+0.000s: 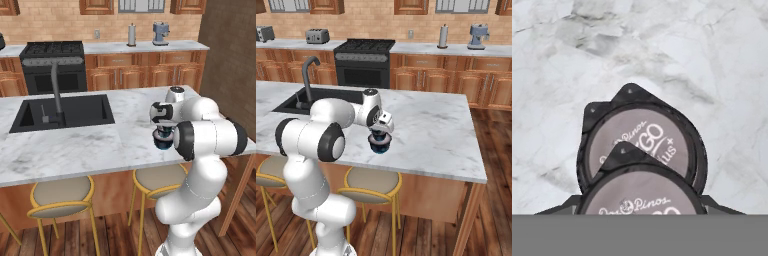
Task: Stack the yogurt containers by placing the smaller containers on top of the larger containers.
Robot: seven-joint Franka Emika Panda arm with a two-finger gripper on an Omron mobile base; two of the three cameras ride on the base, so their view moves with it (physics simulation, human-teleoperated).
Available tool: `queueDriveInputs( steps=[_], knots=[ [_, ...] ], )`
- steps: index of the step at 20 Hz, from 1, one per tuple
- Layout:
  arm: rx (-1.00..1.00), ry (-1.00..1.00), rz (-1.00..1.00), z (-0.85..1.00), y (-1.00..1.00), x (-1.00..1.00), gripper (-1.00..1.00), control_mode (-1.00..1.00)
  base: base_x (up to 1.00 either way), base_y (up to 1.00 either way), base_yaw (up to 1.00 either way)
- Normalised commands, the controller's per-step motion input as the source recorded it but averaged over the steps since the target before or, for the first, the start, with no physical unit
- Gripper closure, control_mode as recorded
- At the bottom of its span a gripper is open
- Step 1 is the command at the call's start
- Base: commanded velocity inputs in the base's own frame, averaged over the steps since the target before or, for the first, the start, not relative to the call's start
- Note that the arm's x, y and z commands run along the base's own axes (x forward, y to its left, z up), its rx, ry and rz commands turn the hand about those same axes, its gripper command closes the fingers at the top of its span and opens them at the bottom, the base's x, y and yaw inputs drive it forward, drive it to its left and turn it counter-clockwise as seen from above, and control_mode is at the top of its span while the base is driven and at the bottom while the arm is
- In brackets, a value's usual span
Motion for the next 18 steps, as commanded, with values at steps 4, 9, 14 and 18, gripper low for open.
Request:
queueDriveInputs(
  steps=[4,9,14,18],
  knots=[
    [0.0,0.0,0.02,-0.03,0.0,0.0,1.0,-1.0,0.0,0.0,0.0],
    [0.0,0.0,0.02,-0.01,0.0,0.0,1.0,-1.0,0.0,0.0,0.0],
    [0.0,0.0,0.02,0.0,0.0,0.02,1.0,-1.0,0.0,0.0,0.0],
    [0.0,0.0,0.02,0.0,-0.05,0.04,1.0,-1.0,0.0,0.0,0.0]
  ],
)
